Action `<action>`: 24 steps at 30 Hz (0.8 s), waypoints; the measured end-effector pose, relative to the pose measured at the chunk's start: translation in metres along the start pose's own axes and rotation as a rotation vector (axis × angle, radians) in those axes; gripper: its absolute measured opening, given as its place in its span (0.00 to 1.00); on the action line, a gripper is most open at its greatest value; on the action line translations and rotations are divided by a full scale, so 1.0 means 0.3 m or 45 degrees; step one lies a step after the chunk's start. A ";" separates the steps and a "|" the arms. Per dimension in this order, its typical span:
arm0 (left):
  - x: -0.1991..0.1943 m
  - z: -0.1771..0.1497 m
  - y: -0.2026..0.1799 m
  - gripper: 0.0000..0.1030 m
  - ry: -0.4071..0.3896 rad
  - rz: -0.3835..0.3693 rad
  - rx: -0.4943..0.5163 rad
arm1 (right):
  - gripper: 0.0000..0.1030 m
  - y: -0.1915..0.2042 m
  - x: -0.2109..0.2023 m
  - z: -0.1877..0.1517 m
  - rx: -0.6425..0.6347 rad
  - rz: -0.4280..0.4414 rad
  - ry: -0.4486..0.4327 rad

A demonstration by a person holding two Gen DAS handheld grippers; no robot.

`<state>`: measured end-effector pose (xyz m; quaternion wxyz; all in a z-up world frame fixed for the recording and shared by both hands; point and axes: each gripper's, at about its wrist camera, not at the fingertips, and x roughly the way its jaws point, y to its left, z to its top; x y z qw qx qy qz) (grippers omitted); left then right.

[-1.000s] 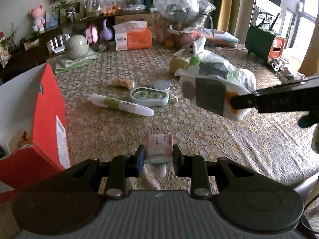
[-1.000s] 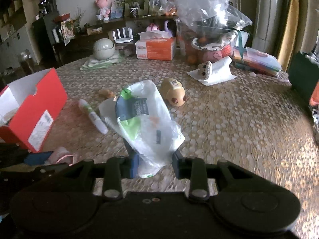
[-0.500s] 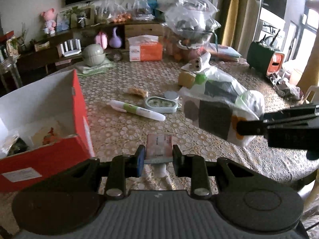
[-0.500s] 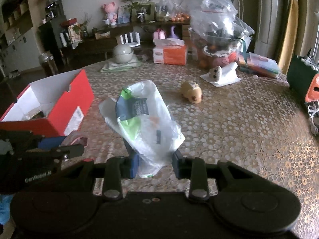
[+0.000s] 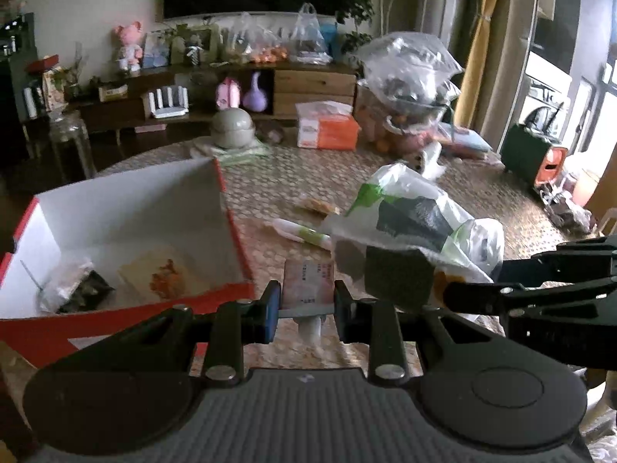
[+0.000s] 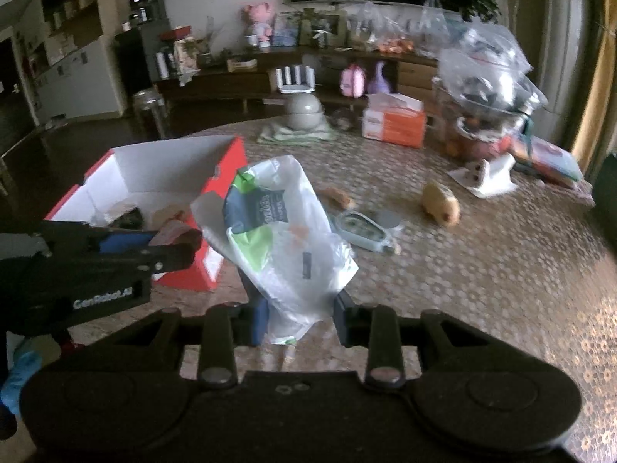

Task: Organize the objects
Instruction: 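Carry the pink tube and white bag over the red box with both grippers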

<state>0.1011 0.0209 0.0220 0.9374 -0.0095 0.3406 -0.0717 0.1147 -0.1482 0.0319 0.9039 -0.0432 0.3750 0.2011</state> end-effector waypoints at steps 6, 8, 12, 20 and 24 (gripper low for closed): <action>-0.042 0.003 0.119 0.26 -0.035 0.055 -0.042 | 0.33 0.114 0.023 0.056 -0.054 0.033 -0.017; -0.049 0.011 0.163 0.26 -0.044 0.081 -0.060 | 0.33 0.152 0.035 0.075 -0.072 0.044 -0.021; -0.076 0.019 0.260 0.26 -0.063 0.127 -0.088 | 0.33 0.221 0.067 0.113 -0.094 0.064 -0.026; -0.070 0.042 0.440 0.26 -0.053 0.235 -0.115 | 0.33 0.337 0.154 0.198 -0.146 0.084 -0.036; -0.045 0.058 0.518 0.26 -0.035 0.292 -0.120 | 0.33 0.374 0.220 0.237 -0.164 0.072 -0.029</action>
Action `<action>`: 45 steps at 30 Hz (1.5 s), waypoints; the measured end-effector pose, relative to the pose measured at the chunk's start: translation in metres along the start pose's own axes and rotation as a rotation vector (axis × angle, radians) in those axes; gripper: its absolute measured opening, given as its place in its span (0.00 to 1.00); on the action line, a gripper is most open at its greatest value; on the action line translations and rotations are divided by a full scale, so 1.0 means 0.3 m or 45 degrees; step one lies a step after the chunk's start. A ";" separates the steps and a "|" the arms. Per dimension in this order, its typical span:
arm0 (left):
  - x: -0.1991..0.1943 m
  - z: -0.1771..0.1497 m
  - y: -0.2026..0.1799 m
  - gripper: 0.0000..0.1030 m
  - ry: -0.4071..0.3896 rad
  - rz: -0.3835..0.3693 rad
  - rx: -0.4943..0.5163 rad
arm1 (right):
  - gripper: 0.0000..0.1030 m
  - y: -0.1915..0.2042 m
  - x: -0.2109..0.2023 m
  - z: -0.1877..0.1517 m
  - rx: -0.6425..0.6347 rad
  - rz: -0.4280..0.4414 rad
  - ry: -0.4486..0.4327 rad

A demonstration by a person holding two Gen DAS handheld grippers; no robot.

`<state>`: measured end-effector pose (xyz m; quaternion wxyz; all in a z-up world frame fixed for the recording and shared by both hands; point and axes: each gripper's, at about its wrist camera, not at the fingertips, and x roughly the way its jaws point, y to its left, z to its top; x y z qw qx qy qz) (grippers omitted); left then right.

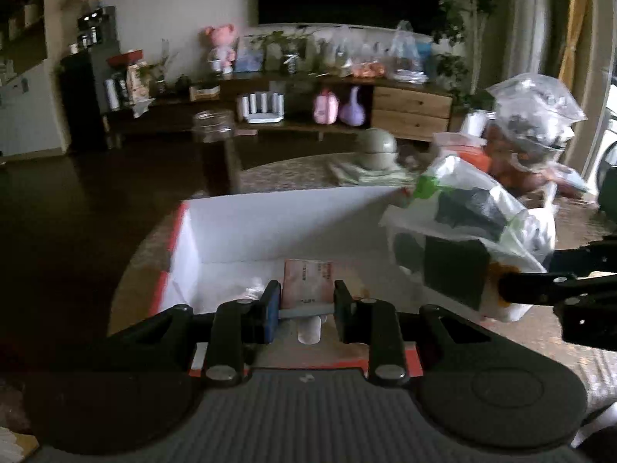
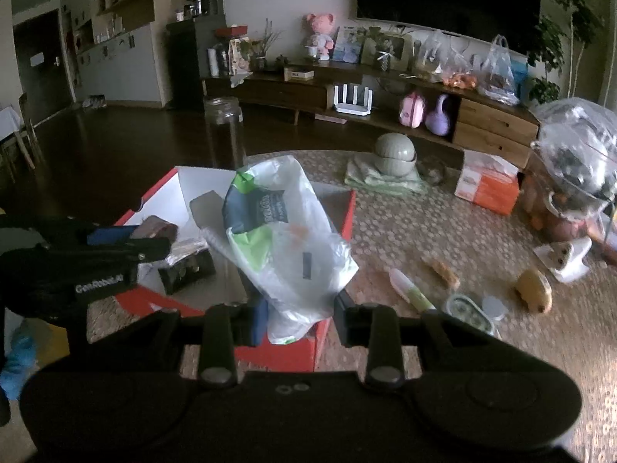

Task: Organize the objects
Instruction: 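Carry the pink tube and white bag over the red box with both grippers, then open both grippers to drop the pink tube and white bag into the box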

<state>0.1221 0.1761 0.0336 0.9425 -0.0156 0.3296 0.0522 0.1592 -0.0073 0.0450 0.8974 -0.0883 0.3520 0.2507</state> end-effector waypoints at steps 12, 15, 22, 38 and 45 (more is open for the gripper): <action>0.196 0.031 0.079 0.26 0.102 0.061 0.096 | 0.33 0.052 0.234 0.038 -0.013 -0.028 0.122; 0.247 0.028 0.071 0.26 0.148 0.064 0.124 | 0.33 0.068 0.259 0.030 -0.033 -0.017 0.135; 0.356 0.044 0.061 0.27 0.251 0.071 0.153 | 0.34 0.088 0.321 0.009 -0.050 0.011 0.191; 0.465 0.036 0.084 0.27 0.401 0.061 0.091 | 0.49 0.094 0.305 -0.020 -0.132 0.029 0.183; 0.432 0.037 0.086 0.27 0.372 0.068 0.068 | 0.62 0.082 0.267 -0.021 -0.141 0.029 0.157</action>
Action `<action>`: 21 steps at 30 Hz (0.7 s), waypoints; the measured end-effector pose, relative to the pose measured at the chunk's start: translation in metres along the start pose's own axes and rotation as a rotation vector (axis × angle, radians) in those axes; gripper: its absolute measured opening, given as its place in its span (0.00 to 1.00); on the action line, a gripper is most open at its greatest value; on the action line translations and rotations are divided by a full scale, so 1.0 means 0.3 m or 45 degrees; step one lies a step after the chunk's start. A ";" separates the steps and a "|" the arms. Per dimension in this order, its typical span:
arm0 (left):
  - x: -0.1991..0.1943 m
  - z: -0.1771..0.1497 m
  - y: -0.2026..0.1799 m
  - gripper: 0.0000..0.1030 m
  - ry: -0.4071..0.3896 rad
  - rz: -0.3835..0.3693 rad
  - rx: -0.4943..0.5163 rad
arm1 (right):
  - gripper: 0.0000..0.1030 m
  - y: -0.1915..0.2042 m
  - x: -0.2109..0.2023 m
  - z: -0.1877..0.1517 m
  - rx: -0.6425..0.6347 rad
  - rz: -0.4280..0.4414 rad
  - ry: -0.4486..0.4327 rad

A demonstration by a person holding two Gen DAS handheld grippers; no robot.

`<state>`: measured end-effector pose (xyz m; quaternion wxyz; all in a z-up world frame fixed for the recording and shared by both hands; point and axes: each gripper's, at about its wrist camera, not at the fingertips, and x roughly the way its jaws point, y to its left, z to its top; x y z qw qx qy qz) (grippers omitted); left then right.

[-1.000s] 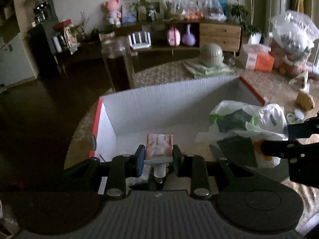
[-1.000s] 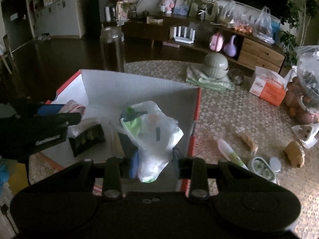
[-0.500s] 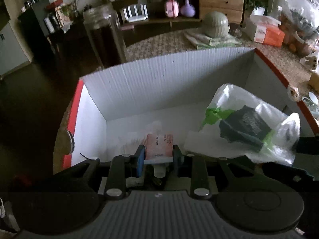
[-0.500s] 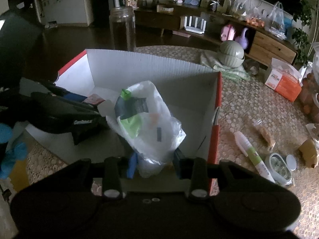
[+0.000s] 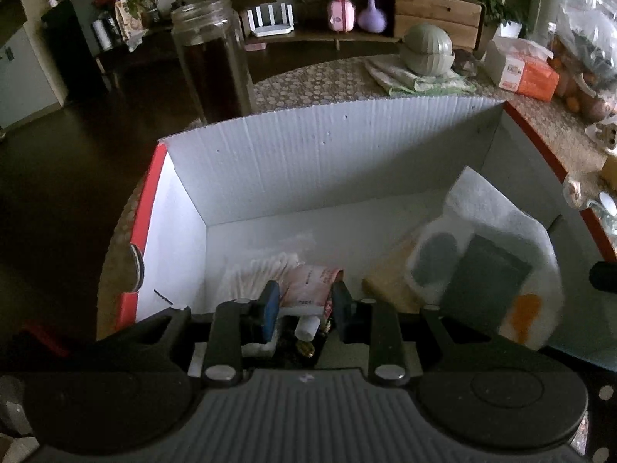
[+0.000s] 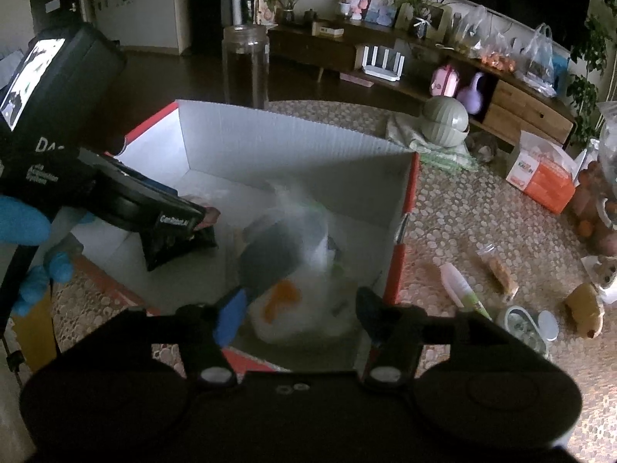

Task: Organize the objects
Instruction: 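Open both grippers to drop the pink tube and white bag into the box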

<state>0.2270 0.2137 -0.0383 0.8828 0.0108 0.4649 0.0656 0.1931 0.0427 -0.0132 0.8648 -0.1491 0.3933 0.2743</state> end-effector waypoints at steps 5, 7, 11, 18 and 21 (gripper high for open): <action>-0.049 -0.007 -0.003 0.31 -0.031 -0.015 -0.018 | 0.62 -0.007 -0.035 -0.001 0.013 0.011 -0.012; -0.075 -0.009 -0.008 0.46 -0.053 -0.017 -0.016 | 0.62 -0.007 -0.053 0.000 0.014 0.017 -0.023; -0.145 -0.020 -0.023 0.73 -0.120 -0.030 -0.028 | 0.62 -0.009 -0.094 -0.003 0.027 0.040 -0.044; -0.238 -0.045 -0.054 0.73 -0.166 -0.046 -0.019 | 0.70 -0.016 -0.164 -0.027 0.030 0.059 -0.075; -0.274 -0.060 -0.070 0.73 -0.179 -0.053 -0.013 | 0.71 -0.019 -0.194 -0.041 0.028 0.060 -0.089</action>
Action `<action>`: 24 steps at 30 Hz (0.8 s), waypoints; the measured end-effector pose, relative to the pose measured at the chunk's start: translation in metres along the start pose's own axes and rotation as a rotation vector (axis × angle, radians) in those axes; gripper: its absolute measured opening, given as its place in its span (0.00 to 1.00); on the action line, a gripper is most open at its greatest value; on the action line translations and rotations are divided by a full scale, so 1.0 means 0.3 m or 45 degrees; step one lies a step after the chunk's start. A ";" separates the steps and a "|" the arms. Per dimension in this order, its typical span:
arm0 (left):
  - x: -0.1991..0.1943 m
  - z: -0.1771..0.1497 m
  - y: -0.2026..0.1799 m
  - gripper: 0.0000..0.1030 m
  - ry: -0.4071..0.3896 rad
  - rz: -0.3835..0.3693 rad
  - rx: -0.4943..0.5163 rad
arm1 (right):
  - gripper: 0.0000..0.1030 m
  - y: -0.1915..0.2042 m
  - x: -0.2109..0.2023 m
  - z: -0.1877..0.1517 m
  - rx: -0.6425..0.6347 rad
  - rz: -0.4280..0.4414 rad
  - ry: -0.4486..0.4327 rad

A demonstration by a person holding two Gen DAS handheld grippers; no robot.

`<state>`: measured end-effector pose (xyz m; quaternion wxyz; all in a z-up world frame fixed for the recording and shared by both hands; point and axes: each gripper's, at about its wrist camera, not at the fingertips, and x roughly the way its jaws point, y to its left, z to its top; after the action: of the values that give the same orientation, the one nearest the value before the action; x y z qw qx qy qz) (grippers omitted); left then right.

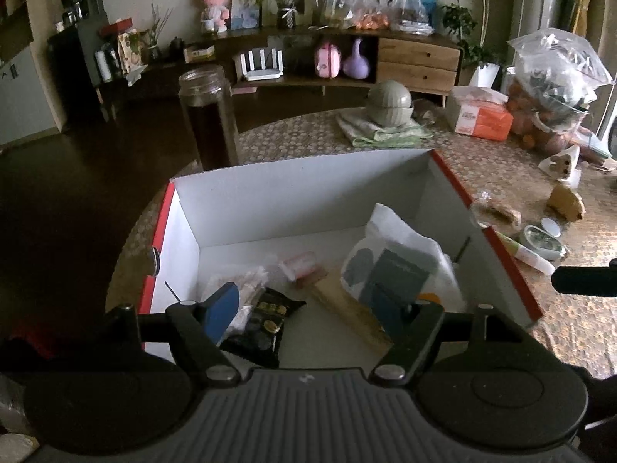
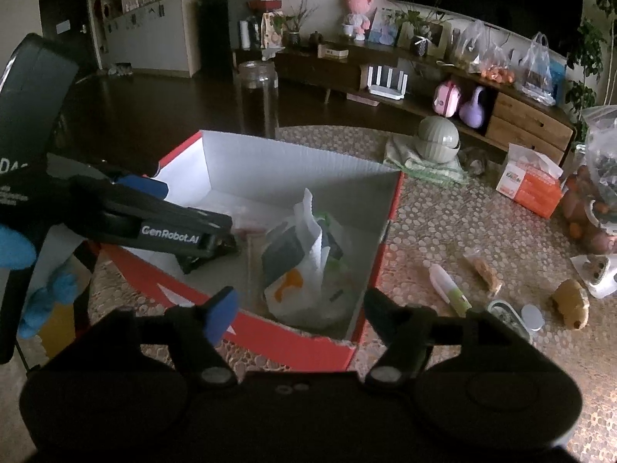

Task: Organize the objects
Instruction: 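Open both grippers to drop the pink tube and white bag into the box, then withdraw both grippers from the box toward the white-and-green tube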

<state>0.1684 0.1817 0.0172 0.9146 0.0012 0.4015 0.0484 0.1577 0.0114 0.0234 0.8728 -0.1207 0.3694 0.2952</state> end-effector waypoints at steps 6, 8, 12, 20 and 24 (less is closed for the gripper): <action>-0.060 -0.011 -0.034 0.73 -0.026 -0.031 -0.003 | 0.75 -0.018 -0.061 -0.024 0.011 0.017 -0.026; -0.087 -0.013 -0.048 0.73 -0.042 -0.039 -0.001 | 0.78 -0.026 -0.083 -0.033 0.012 0.013 -0.041; -0.145 -0.027 -0.095 0.81 -0.089 -0.078 0.027 | 0.83 -0.047 -0.132 -0.062 0.025 0.021 -0.065; -0.208 -0.070 -0.214 0.82 -0.120 -0.118 0.105 | 0.86 -0.114 -0.215 -0.127 0.055 0.034 -0.103; -0.219 -0.086 -0.266 0.84 -0.127 -0.154 0.107 | 0.87 -0.162 -0.248 -0.170 0.064 0.017 -0.114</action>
<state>0.1121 0.0955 0.0448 0.9338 0.0176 0.3565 -0.0237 0.1168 -0.0810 0.0407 0.8893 -0.0832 0.3380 0.2967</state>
